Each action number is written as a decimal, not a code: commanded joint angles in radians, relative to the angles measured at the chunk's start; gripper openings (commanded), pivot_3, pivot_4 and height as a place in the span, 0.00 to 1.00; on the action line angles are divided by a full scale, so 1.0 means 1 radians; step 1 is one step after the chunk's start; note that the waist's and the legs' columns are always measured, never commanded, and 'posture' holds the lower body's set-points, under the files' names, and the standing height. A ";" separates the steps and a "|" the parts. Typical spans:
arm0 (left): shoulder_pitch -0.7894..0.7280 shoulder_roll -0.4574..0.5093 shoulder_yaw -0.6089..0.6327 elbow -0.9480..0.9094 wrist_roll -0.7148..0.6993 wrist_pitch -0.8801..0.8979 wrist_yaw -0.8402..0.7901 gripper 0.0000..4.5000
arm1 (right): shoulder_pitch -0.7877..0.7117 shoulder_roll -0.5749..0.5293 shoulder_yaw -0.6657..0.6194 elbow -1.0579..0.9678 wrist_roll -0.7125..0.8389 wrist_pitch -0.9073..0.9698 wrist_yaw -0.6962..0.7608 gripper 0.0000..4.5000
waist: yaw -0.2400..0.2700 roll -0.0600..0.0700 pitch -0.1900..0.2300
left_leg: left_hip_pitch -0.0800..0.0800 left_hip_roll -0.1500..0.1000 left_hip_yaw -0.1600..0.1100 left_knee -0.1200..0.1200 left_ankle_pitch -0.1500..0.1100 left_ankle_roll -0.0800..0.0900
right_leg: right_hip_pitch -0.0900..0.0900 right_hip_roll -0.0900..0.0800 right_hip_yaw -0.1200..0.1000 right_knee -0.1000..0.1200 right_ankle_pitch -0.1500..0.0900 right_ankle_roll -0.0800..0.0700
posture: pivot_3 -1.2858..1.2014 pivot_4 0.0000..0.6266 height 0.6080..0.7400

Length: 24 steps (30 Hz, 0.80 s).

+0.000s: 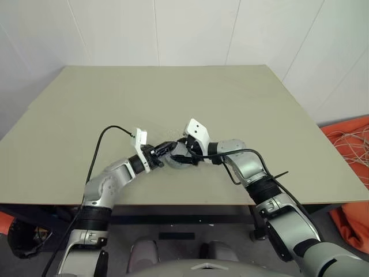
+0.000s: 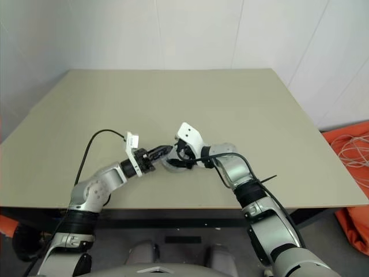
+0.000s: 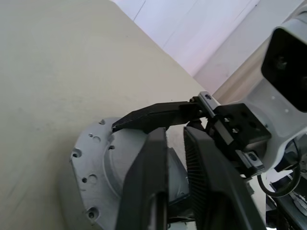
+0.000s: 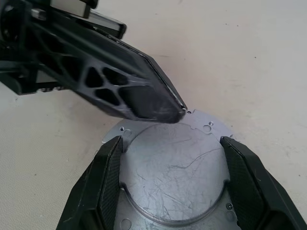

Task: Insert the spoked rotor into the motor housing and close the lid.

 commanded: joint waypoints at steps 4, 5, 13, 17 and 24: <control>-0.074 0.050 -0.012 0.111 0.043 0.015 -0.060 0.01 | 0.008 -0.007 0.006 0.009 -0.024 0.020 -0.018 0.69 | -0.002 0.000 0.000 | 0.000 0.000 0.000 0.000 0.000 0.000 | 0.000 0.000 0.000 0.000 0.000 0.000 | 0.52 0.00 1.00; -0.084 0.056 -0.017 0.124 0.051 0.013 -0.072 0.01 | 0.008 -0.006 0.005 0.008 -0.023 0.021 -0.019 0.69 | -0.002 0.000 0.000 | 0.000 0.000 0.000 0.000 0.000 0.000 | 0.000 0.000 0.000 0.000 0.000 -0.001 | 0.52 0.00 1.00; -0.182 0.071 -0.022 0.243 0.100 0.007 -0.127 0.01 | 0.019 0.000 0.009 -0.013 -0.020 0.032 -0.024 0.69 | -0.003 0.000 0.000 | 0.000 0.000 0.000 0.000 0.000 0.000 | 0.000 0.000 0.000 0.000 0.001 -0.001 | 0.52 0.00 1.00; -0.220 0.054 -0.009 0.292 0.128 -0.004 -0.097 0.01 | 0.024 0.000 0.009 -0.023 -0.019 0.037 -0.025 0.69 | -0.006 0.000 0.000 | 0.000 0.000 0.000 -0.001 0.000 0.000 | 0.000 0.000 0.000 0.000 0.003 -0.004 | 0.52 0.00 1.00; -0.217 0.048 -0.041 0.280 0.149 0.039 -0.119 0.01 | 0.028 0.003 0.010 -0.034 -0.019 0.044 -0.028 0.69 | -0.008 0.000 0.000 | 0.000 0.000 0.000 -0.002 0.000 0.000 | 0.000 0.000 0.000 -0.001 0.003 -0.006 | 0.52 0.00 1.00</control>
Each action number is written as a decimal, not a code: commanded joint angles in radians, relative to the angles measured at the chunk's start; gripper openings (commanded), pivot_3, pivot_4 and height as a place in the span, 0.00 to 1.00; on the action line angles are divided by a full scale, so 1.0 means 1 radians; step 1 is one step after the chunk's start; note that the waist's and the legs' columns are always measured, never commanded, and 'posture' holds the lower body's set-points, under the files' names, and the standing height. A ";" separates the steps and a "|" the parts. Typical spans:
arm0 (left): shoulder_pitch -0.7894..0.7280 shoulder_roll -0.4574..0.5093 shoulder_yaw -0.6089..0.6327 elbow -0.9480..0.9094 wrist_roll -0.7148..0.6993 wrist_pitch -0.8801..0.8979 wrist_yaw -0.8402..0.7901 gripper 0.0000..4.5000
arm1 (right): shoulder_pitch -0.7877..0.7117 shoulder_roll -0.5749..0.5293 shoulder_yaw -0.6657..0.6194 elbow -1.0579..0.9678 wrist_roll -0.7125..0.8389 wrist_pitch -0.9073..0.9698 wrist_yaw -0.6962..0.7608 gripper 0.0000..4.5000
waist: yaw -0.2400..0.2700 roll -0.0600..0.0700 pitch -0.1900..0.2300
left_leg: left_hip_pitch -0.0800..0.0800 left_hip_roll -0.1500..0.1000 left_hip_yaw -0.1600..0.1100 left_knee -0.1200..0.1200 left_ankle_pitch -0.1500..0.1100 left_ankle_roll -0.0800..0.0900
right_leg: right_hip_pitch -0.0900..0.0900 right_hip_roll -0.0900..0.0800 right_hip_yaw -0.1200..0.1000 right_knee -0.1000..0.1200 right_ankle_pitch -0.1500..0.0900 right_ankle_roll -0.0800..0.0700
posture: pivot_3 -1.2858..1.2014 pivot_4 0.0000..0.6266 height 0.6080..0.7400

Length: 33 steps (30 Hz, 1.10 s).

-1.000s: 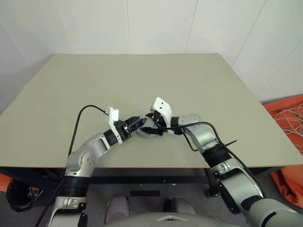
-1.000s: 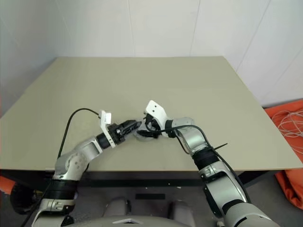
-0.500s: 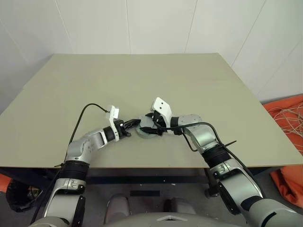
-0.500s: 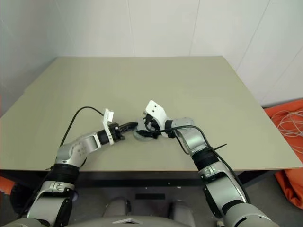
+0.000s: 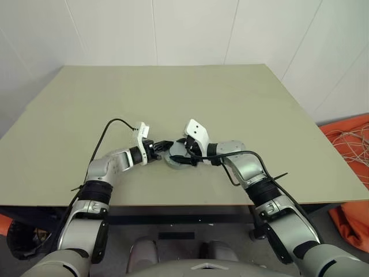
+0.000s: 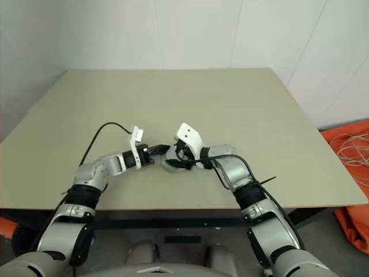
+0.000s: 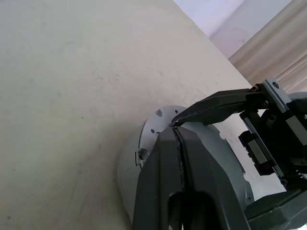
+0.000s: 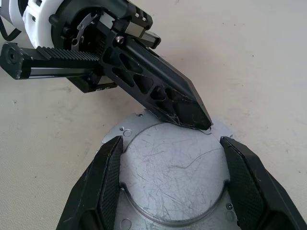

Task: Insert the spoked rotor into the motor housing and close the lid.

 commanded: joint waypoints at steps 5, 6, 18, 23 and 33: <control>0.007 0.004 -0.030 -0.044 0.023 0.040 -0.010 0.01 | 0.009 -0.006 0.008 -0.002 -0.019 0.022 -0.013 0.69 | 0.000 0.000 0.000 | 0.000 0.000 0.000 0.000 0.000 0.000 | 0.000 0.000 0.000 0.000 0.000 0.001 | 0.52 0.00 1.00; 0.014 0.006 -0.036 -0.052 0.028 0.046 -0.011 0.01 | 0.011 -0.007 0.008 -0.006 -0.018 0.023 -0.012 0.69 | 0.000 0.000 0.000 | 0.000 0.000 0.000 0.000 0.000 0.000 | 0.000 0.000 0.000 0.000 -0.001 0.001 | 0.52 0.00 1.00; 0.041 0.006 -0.041 -0.079 0.040 0.056 -0.007 0.00 | 0.001 -0.009 -0.030 -0.039 0.022 0.050 -0.009 0.99 | 0.001 0.000 0.000 | 0.000 -0.001 0.000 -0.003 0.000 0.000 | 0.000 -0.001 0.000 -0.001 -0.001 -0.001 | 0.52 0.00 1.00; 0.038 0.004 -0.043 -0.073 0.042 0.053 -0.010 0.00 | -0.006 -0.013 -0.047 -0.049 0.025 0.056 -0.033 0.99 | 0.001 0.000 0.000 | 0.000 -0.001 0.000 -0.004 0.000 0.000 | 0.000 -0.001 0.000 -0.002 -0.001 -0.001 | 0.52 0.00 1.00; 0.032 -0.002 -0.048 -0.058 0.051 0.042 -0.016 0.00 | 0.014 -0.079 -0.152 -0.293 0.209 0.206 0.055 0.99 | 0.017 0.001 0.001 | -0.001 -0.001 0.000 -0.005 0.000 0.000 | -0.001 -0.002 0.000 -0.003 -0.002 -0.001 | 0.52 0.00 1.00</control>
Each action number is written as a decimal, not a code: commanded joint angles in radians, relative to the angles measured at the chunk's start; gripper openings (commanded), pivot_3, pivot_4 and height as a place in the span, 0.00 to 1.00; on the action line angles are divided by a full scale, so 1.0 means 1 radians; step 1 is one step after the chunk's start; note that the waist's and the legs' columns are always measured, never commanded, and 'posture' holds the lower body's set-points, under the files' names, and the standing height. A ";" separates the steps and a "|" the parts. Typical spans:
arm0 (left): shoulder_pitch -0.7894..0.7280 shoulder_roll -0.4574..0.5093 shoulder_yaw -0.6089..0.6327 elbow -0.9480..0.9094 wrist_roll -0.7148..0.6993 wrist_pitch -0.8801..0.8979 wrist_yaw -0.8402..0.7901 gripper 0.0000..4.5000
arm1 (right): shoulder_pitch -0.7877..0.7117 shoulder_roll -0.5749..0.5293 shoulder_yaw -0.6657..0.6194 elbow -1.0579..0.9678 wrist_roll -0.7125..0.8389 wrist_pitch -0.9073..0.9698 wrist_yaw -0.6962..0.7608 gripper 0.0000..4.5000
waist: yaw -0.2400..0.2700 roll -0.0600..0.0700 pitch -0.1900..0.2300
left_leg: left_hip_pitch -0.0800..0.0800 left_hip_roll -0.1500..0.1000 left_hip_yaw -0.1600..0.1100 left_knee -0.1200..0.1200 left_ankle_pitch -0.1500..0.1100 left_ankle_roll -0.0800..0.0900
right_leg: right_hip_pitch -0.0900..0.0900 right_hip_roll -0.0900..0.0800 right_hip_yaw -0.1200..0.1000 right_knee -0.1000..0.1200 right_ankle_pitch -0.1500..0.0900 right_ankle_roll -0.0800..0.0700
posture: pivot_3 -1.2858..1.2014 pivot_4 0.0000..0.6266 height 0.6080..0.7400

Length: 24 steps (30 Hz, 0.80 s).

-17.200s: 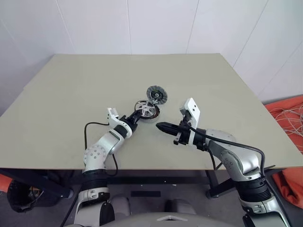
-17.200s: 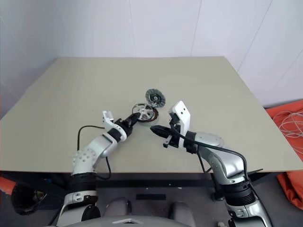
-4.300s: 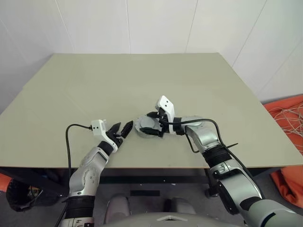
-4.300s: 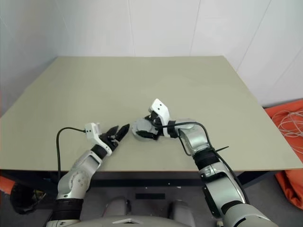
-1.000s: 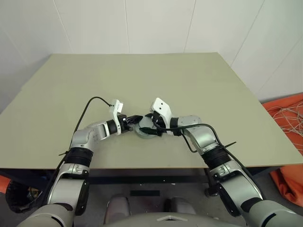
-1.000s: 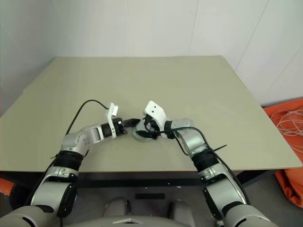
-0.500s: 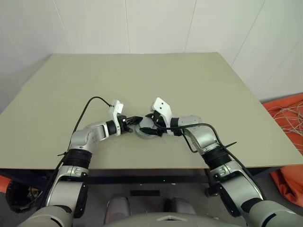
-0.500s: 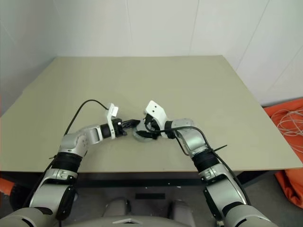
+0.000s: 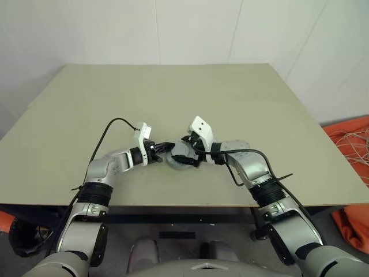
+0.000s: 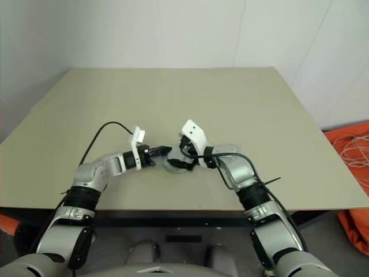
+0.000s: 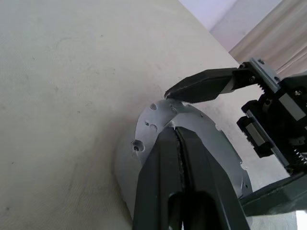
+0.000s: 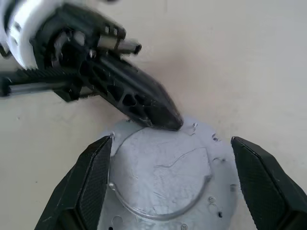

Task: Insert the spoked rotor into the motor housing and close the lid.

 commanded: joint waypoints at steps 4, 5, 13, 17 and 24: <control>0.007 -0.009 -0.037 0.015 0.030 0.007 -0.010 0.00 | 0.024 -0.083 -0.107 -0.249 0.164 0.129 0.065 0.99 | 0.003 0.000 0.000 | 0.000 0.000 0.000 -0.001 0.000 0.000 | 0.000 0.000 0.000 0.000 -0.001 0.000 | 0.52 0.00 1.00; 0.007 -0.011 -0.037 0.015 0.031 0.008 -0.010 0.00 | 0.027 -0.093 -0.115 -0.263 0.173 0.145 0.058 0.99 | 0.003 0.000 0.000 | 0.001 0.000 0.000 -0.001 0.000 0.000 | 0.001 0.000 0.000 0.000 -0.001 0.001 | 0.52 0.00 1.00; 0.003 -0.017 -0.036 0.026 0.040 -0.001 -0.018 0.00 | 0.072 -0.199 -0.150 -0.276 0.135 0.467 -0.132 0.99 | 0.007 0.000 0.000 | 0.001 -0.001 0.000 -0.002 0.002 -0.003 | 0.001 -0.003 0.000 -0.001 -0.003 0.005 | 0.52 0.00 1.00; 0.001 -0.020 -0.034 0.029 0.042 -0.005 -0.019 0.00 | 0.050 -0.119 -0.254 -0.351 0.235 0.751 -0.239 0.99 | 0.007 0.003 0.000 | 0.001 -0.002 0.000 -0.004 0.002 -0.004 | 0.000 -0.003 0.000 -0.001 -0.003 0.003 | 0.52 0.00 1.00; 0.005 -0.025 -0.035 0.029 0.044 -0.006 -0.021 0.00 | -0.107 0.044 -0.505 -0.312 0.341 1.162 -0.343 0.99 | 0.010 0.003 0.000 | 0.002 -0.002 0.000 -0.004 0.003 -0.005 | 0.001 -0.005 0.000 0.000 -0.004 0.004 | 0.52 0.00 1.00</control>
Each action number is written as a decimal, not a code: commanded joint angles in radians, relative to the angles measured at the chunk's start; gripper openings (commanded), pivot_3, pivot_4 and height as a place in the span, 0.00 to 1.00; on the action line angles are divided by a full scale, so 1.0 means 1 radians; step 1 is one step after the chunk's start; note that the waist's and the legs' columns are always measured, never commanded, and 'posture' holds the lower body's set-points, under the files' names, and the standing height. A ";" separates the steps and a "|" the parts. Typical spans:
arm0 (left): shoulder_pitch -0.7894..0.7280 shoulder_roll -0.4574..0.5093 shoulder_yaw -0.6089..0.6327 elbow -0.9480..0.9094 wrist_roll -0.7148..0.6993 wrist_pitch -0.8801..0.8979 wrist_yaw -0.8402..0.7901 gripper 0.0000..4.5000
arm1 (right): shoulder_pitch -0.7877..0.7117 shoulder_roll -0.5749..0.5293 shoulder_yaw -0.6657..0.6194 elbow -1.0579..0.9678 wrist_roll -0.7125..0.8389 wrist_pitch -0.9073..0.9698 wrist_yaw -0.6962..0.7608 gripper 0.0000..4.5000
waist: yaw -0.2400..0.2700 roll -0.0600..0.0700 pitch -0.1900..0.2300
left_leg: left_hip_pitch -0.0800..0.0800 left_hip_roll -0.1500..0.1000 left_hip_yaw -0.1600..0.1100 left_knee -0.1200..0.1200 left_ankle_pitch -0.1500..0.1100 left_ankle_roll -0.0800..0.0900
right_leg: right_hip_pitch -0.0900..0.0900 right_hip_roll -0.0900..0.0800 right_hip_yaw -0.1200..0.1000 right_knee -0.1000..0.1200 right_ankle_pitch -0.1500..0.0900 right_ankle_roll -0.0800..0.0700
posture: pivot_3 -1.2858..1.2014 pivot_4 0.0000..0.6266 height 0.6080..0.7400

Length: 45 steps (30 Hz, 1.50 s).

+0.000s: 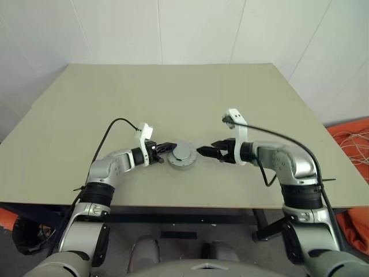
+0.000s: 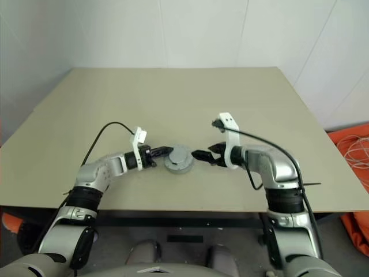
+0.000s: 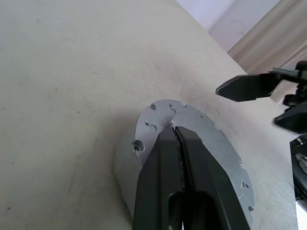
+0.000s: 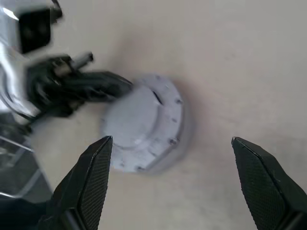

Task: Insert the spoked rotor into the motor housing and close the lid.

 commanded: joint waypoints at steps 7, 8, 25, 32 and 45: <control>0.002 -0.007 -0.030 0.019 0.024 0.016 -0.004 0.00 | -0.056 0.065 -0.121 0.067 0.086 0.131 -0.135 0.99 | 0.011 0.000 0.000 | 0.000 0.000 0.000 -0.003 0.001 -0.001 | 0.000 0.000 0.000 0.000 0.000 0.000 | 0.52 0.00 1.00; 0.002 -0.006 -0.030 0.018 0.025 0.016 -0.004 0.00 | -0.050 0.066 -0.117 0.070 0.094 0.131 -0.147 0.99 | 0.014 0.000 0.000 | 0.000 0.000 0.000 -0.003 0.001 -0.001 | -0.001 0.000 0.000 0.000 0.000 0.000 | 0.52 0.00 1.00; 0.009 -0.013 -0.032 0.005 0.021 0.021 0.002 0.00 | 0.014 0.061 -0.131 0.261 0.355 0.131 -0.340 0.99 | 0.019 0.000 0.000 | 0.000 0.000 0.000 -0.003 0.001 -0.002 | 0.000 0.000 0.000 0.000 0.000 0.000 | 0.52 0.00 1.00; 0.006 -0.012 -0.030 0.010 0.021 0.021 0.001 0.00 | 0.011 0.105 -0.194 0.339 0.434 0.131 -0.453 0.99 | 0.019 0.001 0.000 | 0.000 0.000 0.000 -0.003 0.001 -0.002 | 0.000 0.000 0.000 0.000 0.000 0.000 | 0.52 0.00 1.00; 0.020 -0.008 -0.029 -0.014 0.015 0.032 0.003 0.00 | -0.007 0.368 -0.522 0.403 0.463 0.131 -0.693 0.99 | 0.013 0.001 -0.001 | 0.003 0.000 0.001 -0.004 0.002 -0.004 | 0.000 0.000 0.000 0.001 -0.004 0.007 | 0.52 0.00 1.00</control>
